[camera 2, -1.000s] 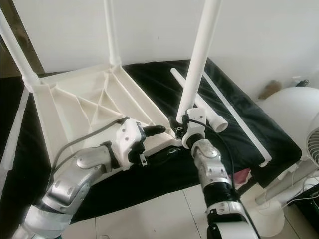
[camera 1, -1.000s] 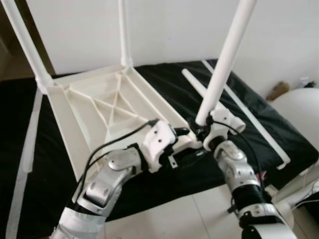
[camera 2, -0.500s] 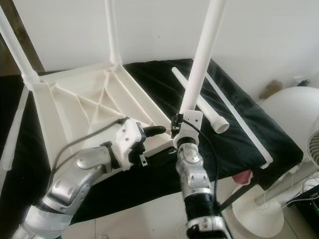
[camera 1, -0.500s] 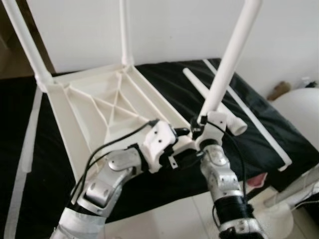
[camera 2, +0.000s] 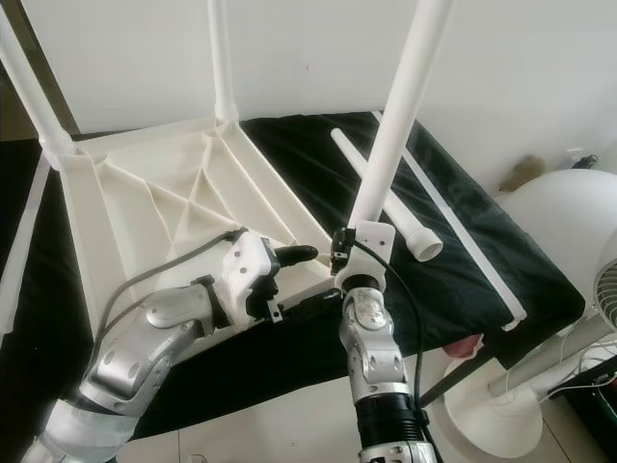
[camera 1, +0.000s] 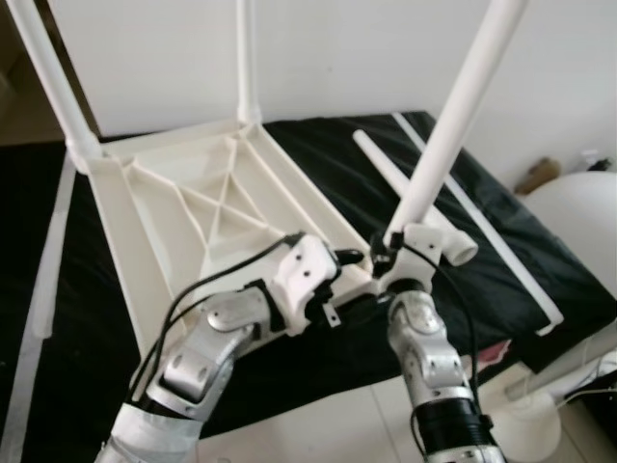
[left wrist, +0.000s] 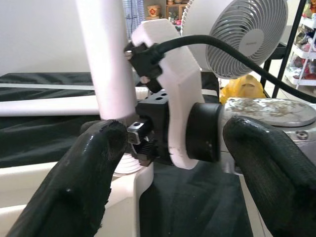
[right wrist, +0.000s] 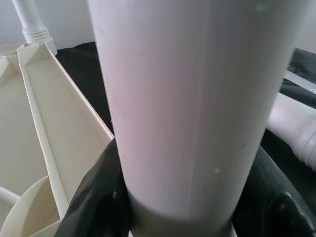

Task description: Building children table

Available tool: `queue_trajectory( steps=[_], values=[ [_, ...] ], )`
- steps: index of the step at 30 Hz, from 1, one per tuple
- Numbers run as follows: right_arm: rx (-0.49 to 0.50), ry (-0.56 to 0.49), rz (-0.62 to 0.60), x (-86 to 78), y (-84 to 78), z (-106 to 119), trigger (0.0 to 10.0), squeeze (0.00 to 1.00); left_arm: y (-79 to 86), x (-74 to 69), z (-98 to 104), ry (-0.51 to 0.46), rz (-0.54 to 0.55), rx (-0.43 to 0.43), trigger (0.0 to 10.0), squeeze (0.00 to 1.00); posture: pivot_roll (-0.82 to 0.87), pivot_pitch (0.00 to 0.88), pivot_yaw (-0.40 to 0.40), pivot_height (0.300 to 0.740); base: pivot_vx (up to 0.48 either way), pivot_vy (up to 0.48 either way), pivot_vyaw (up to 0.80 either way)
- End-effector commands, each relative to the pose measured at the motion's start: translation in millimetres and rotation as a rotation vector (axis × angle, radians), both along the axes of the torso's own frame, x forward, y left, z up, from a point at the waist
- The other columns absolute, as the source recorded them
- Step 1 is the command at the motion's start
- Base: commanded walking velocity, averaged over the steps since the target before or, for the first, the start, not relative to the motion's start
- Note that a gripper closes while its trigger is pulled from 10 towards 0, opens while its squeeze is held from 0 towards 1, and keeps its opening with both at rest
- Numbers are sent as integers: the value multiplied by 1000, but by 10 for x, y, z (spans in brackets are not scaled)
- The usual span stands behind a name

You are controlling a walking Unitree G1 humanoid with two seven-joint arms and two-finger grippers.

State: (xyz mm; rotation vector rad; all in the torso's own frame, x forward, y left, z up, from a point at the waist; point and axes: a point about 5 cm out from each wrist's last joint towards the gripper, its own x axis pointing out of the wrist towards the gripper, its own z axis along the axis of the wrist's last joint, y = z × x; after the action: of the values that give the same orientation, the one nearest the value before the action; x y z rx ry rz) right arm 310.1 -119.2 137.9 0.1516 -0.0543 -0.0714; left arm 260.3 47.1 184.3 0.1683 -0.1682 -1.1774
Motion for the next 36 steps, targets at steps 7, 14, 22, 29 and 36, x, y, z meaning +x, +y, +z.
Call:
queue_trajectory(
  steps=[7,14,22,29,36],
  values=[
    [39,22,94,-24,-190,-60,10000,1000,-22,-14,2,3,5,-6,10000,0,-55,57,-29,740,0,0,0],
    [-30,3,250,-3,-335,-20,10000,0,-20,-10,9,1,2,-5,10000,0,-57,56,-26,740,0,0,0],
    [-204,15,487,92,-475,-16,10000,0,-38,-5,14,-4,-8,-1,10000,0,-55,44,-28,740,0,0,0],
    [-262,10,601,188,-482,38,10000,0,-55,-6,20,-11,-13,3,10000,0,-47,36,-29,740,0,0,0],
    [-327,17,745,300,-452,46,6980,0,-63,4,28,-19,-12,6,10000,0,-34,21,-30,740,0,0,0]
  ],
)
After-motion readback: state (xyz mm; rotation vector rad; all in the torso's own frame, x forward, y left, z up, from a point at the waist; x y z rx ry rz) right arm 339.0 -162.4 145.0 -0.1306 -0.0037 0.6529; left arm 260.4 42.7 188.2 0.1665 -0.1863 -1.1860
